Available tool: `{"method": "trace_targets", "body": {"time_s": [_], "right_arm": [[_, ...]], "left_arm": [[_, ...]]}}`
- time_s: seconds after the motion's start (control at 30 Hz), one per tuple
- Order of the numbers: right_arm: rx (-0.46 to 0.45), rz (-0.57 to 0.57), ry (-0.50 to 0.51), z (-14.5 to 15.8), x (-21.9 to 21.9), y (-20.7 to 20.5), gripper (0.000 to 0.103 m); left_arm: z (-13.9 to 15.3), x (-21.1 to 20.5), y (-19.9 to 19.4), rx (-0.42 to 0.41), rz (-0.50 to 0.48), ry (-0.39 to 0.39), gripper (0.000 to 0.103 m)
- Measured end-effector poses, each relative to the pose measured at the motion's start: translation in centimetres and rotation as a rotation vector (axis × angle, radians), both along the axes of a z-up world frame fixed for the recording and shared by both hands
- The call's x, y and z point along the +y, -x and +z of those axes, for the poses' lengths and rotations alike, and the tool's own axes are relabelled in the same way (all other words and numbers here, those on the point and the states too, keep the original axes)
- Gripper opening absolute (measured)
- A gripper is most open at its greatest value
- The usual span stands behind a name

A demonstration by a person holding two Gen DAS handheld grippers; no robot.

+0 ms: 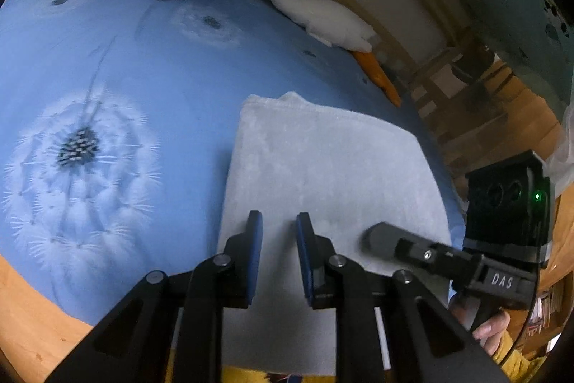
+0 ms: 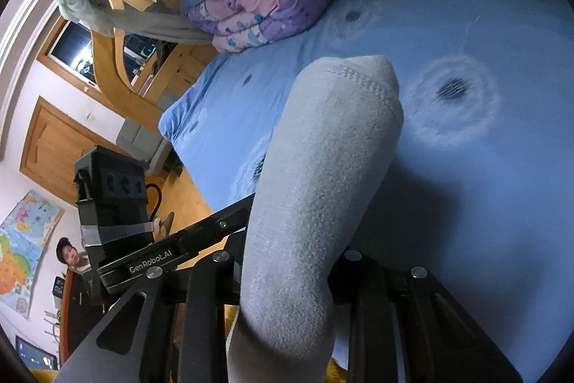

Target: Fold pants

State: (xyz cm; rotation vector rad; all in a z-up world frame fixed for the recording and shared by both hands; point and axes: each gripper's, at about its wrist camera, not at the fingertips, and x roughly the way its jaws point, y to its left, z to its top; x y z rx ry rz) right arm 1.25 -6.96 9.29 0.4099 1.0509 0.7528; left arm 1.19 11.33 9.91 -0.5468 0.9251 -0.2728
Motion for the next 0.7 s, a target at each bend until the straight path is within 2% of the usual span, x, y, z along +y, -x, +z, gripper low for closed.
{"method": "trace_targets", "body": {"time_s": [0.37,0.57,0.7], "right_arm": [[-0.015,-0.033,0.014,1.0,-9.1,-1.1,0.025],[-0.004,-0.034,0.063,-0.8,-13.9,-2.1,0.025],[-0.002,-0.071,0.149,-3.1,-17.2,-2.7,0.025]], "left_arm": [[1.3,-6.3,-2.5,0.004,-0.091,-0.045,0.019],[0.5,-9.4,-3.5,0.038,-0.126,-0.079,0.02],[-0.5,-11.7,-4.2,0.067,-0.153,-0.104,0.02]]}}
